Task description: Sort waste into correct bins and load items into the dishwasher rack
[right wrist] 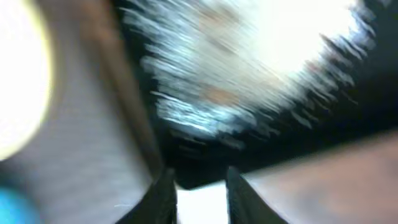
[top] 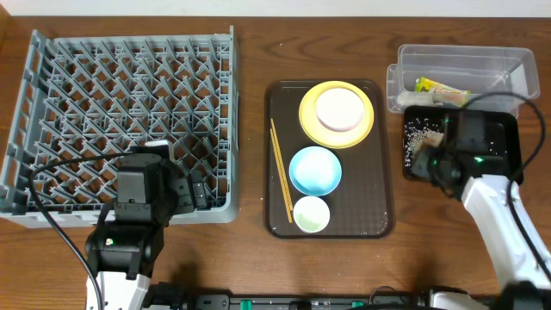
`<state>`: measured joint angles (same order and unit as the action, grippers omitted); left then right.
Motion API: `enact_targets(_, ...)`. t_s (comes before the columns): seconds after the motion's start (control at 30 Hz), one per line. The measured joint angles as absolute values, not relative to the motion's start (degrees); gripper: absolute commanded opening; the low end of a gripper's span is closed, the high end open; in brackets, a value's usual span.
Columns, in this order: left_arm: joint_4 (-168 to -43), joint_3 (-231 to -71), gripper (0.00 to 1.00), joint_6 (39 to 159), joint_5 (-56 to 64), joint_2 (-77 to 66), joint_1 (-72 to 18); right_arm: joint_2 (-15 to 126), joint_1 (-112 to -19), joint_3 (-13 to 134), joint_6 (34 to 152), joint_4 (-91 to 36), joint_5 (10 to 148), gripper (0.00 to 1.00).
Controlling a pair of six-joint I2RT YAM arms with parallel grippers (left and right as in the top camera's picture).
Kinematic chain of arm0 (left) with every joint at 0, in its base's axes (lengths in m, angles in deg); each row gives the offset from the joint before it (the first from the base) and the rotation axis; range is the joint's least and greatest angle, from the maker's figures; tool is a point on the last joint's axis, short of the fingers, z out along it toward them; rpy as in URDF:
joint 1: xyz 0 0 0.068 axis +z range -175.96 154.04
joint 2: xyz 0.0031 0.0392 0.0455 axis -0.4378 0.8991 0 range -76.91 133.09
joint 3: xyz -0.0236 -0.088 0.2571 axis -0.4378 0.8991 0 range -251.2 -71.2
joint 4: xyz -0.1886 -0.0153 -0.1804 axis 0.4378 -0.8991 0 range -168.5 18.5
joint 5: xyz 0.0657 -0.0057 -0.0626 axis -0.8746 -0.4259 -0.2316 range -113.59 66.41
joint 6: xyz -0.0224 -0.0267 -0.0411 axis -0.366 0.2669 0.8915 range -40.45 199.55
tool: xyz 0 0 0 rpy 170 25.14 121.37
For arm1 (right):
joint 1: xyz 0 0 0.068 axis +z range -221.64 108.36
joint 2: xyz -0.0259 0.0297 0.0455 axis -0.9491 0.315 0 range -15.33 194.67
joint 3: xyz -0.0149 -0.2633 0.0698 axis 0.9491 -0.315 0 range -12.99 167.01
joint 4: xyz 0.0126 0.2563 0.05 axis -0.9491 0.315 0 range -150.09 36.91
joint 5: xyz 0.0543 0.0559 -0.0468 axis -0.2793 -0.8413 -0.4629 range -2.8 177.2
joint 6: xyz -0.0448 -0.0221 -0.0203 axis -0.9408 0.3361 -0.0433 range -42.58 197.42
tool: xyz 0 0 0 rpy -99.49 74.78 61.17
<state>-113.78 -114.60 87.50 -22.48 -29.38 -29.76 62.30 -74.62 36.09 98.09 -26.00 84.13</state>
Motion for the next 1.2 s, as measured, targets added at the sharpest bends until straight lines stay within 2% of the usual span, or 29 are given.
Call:
enact_targets(0.1,-113.8,-114.6,0.95,87.5,-22.5,-29.4,-29.8,59.1,-73.0,37.2,93.9,-28.2,76.6,0.54)
enact_targets(0.17,-113.8,-114.6,0.95,87.5,-22.5,-29.4,-29.8,58.6,-71.6,37.2,92.3,-28.0,74.3,0.54)
enact_targets(0.23,-113.8,-114.6,0.95,87.5,-22.5,-29.4,-29.8,58.9,-70.1,37.2,90.8,-26.8,73.2,0.48)
enact_targets(0.43,-113.8,-114.6,0.95,87.5,-22.5,-29.4,-29.8,62.8,-67.9,37.2,88.0,-27.3,75.9,0.12)
enact_targets(0.6,-113.8,-114.6,0.95,87.5,-22.5,-29.4,-29.8,69.3,-67.9,37.2,87.8,-30.3,77.2,0.04)
enact_targets(0.87,-113.8,-114.6,0.95,87.5,-22.5,-29.4,-29.8,74.9,-67.9,37.2,87.9,-30.5,80.1,0.01)
enact_targets(1.2,-113.8,-114.6,0.95,87.5,-22.5,-29.4,-29.8,75.3,-67.9,37.2,91.6,-24.7,92.4,0.03)
